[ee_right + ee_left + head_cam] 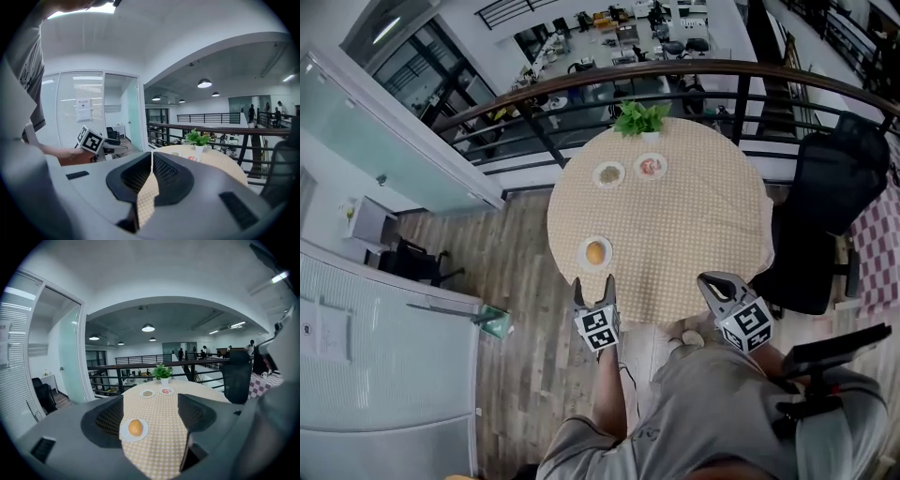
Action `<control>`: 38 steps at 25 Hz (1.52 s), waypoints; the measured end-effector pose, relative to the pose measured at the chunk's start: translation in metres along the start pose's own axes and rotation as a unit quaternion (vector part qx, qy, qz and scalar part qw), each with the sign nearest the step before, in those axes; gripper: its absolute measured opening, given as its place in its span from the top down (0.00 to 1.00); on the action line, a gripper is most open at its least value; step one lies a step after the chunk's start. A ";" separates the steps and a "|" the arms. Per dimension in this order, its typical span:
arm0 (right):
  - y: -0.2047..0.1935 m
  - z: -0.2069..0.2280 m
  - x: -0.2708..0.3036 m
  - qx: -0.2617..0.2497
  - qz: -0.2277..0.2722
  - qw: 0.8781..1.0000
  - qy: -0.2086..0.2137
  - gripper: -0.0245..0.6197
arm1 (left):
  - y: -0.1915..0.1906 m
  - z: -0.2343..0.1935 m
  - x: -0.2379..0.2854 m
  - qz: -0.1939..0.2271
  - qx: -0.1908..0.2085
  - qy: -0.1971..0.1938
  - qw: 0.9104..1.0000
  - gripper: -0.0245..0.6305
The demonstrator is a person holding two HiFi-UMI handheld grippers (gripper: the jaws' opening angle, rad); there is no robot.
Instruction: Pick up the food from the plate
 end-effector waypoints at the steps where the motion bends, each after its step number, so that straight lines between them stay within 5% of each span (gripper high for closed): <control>1: 0.000 0.001 0.000 -0.001 0.000 1.000 -0.003 0.93 | -0.002 -0.003 0.011 -0.006 0.003 0.000 1.000 0.40; 7: 0.004 0.002 0.001 -0.001 0.006 1.000 -0.009 0.93 | -0.014 -0.014 0.066 -0.049 0.037 0.002 0.998 0.40; 20: 0.001 0.003 0.014 0.000 -0.003 1.000 -0.014 0.93 | -0.063 -0.040 0.154 -0.151 0.025 -0.010 0.988 0.40; 29: 0.003 0.002 0.029 -0.005 -0.007 1.000 -0.001 0.93 | -0.089 -0.059 0.198 -0.232 0.020 -0.013 0.972 0.40; 38: 0.004 0.018 0.026 -0.001 -0.017 0.999 -0.036 0.93 | -0.124 -0.085 0.237 -0.282 -0.014 -0.003 0.959 0.40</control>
Point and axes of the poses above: the fingertips, and each gripper's own axes: x forward along the fingers, z to its right, y out of its top, the point moved 9 cm from there along -x, backward along the fingers, and after that the axes turned 3 degrees about -y, right-handed, at the moved point
